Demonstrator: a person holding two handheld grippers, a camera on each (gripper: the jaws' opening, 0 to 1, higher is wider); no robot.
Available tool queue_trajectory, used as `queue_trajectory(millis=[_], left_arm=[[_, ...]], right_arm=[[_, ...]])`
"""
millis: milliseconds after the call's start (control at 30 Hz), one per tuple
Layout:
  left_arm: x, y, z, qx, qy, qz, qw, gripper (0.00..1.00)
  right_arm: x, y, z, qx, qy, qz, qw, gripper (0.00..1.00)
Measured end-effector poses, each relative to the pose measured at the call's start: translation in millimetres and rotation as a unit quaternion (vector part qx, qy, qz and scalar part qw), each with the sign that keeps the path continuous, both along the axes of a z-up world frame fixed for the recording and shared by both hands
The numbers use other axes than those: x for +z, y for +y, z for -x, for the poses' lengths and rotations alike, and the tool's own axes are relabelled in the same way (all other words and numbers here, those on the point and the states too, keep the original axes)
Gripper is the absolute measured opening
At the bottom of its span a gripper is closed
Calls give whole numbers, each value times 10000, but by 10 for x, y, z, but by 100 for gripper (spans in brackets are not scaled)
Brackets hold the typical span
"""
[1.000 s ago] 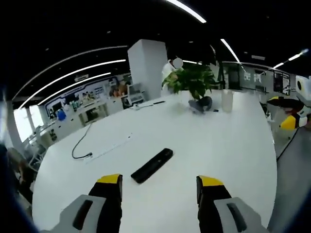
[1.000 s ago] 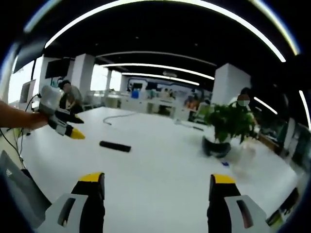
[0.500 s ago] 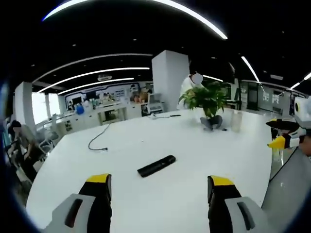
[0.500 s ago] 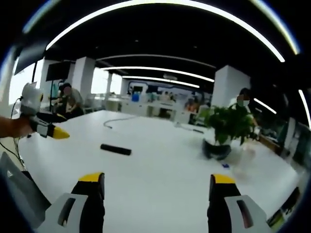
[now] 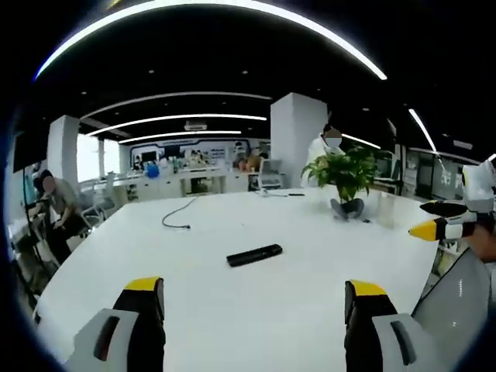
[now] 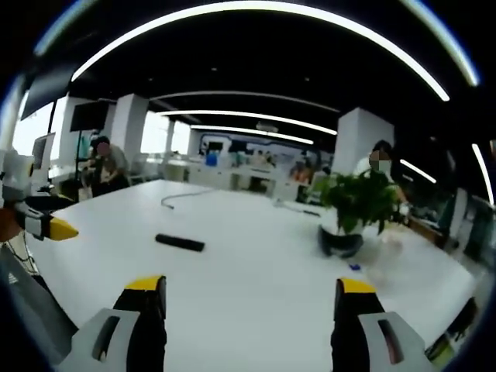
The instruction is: Press the specified remote control buttons in sequence, fully releasing each button before pressing the next.
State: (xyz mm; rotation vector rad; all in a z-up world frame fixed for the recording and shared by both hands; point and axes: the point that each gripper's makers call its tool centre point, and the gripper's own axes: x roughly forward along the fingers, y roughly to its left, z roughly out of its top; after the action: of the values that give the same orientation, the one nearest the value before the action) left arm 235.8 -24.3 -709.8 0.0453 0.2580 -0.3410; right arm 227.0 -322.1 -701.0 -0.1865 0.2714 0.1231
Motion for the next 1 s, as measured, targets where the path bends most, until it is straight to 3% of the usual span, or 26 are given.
queue_trajectory(millis=[133,267,333,400,500,833,1000], left_arm=[[40,52,57,72,-194,-483,9986,100],[-25,147,34,214,-169,-180,9995,100],[-49,172,16,274,-177,-202,9993,100],[-42,195,-3,315,-327,-449,9980,100],[-95,165,21,226,-268,-760,9965,100],[-135,137,54,141,-92,-741,9971,100],[-111,154,56,188,-160,-745,9969,100]], right_arm=[[-14,-16,2,-34,27,21,10000,88],[-9,-26,1,-67,6,41,10000,88],[-27,-48,-7,-122,46,89,9999,89],[-29,-100,-13,-259,44,79,9996,89],[-37,-146,-18,-365,68,80,9993,89],[-26,-84,-1,-239,60,52,9997,88],[-41,-65,1,-206,102,128,9997,88]])
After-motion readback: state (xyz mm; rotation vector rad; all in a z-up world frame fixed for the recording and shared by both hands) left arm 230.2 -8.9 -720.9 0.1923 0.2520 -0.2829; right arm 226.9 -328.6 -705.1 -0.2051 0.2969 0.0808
